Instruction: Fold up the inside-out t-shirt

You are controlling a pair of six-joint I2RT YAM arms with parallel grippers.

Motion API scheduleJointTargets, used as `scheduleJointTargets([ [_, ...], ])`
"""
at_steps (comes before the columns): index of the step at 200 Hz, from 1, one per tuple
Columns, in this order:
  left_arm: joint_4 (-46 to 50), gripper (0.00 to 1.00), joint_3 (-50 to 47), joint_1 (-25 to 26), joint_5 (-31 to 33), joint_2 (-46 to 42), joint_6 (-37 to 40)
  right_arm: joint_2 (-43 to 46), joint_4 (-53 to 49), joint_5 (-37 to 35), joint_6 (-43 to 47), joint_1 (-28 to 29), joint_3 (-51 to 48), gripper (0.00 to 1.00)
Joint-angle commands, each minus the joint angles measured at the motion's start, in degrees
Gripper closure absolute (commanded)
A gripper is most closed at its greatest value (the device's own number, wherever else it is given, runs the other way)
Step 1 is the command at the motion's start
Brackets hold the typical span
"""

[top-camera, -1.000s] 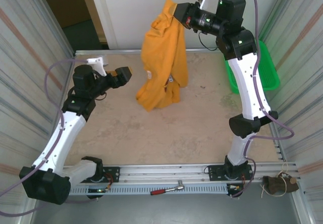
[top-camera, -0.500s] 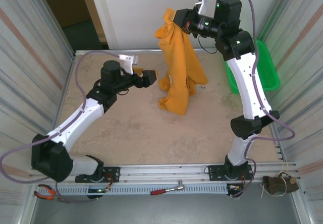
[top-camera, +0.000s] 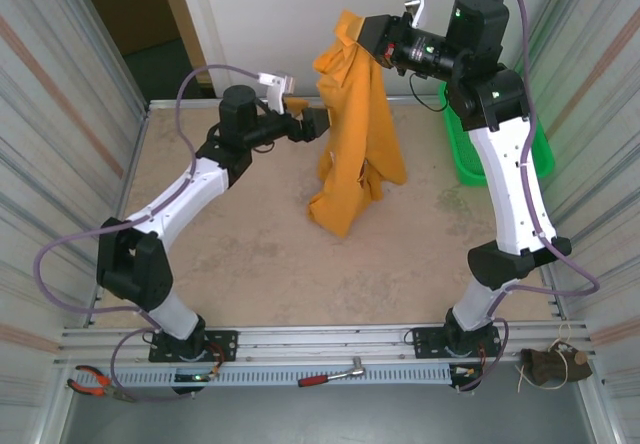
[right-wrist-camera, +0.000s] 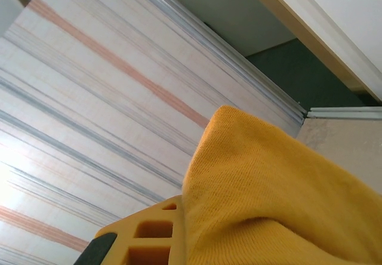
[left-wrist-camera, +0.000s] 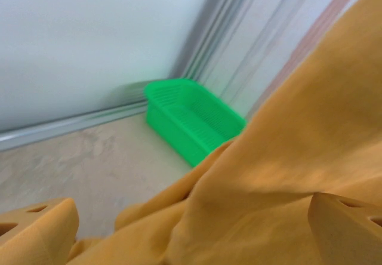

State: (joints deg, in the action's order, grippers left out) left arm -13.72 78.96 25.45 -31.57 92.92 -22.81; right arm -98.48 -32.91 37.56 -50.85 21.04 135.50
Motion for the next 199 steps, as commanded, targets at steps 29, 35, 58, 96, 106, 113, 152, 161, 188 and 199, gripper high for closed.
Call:
scheduleJointTargets([
  [29, -16.1, 0.52, 5.5, 0.0, -16.2, 8.0, -12.3, 0.6, 3.0, 1.7, -1.2, -2.3, -0.2, 1.00],
  [35, -16.5, 0.74, 5.8, -0.1, -16.7, 8.6, -12.8, 0.5, 3.1, 1.9, -1.4, -2.7, -0.2, 1.00],
  [58, -17.1, 1.00, 4.8, -0.7, -15.6, 7.7, -13.3, -0.3, 3.5, 2.5, -2.2, -3.3, -0.2, 1.00],
  [96, -18.5, 1.00, -2.7, -4.4, -5.9, -1.3, -13.6, -2.5, 6.6, 4.2, -5.1, -3.3, 0.3, 1.00],
  [106, -16.9, 1.00, -3.6, -5.2, -4.9, -3.9, -11.3, -3.5, 7.8, 5.1, -6.2, -3.0, 0.7, 1.00],
  [113, -13.8, 0.98, -3.5, -5.5, -4.6, -5.4, -8.9, -4.2, 7.7, 5.5, -6.4, -2.8, 1.5, 1.00],
  [152, -4.8, 0.27, -1.3, -5.5, -8.8, -7.9, 2.9, -5.4, 6.2, 6.4, -6.1, -1.0, 4.3, 1.00],
  [161, -4.2, 0.24, -0.5, -5.5, -10.9, -7.5, 4.2, -5.0, 5.8, 6.6, -5.8, -0.5, 4.3, 1.00],
  [188, -0.5, 0.20, 3.5, -4.0, -14.5, -4.8, 8.0, -3.7, 4.6, 6.2, -4.9, 0.8, 4.2, 1.00],
  [199, 1.7, 0.19, 5.4, -2.9, -12.9, -3.5, 10.4, -3.2, 4.4, 6.2, -5.0, 1.2, 4.2, 1.00],
])
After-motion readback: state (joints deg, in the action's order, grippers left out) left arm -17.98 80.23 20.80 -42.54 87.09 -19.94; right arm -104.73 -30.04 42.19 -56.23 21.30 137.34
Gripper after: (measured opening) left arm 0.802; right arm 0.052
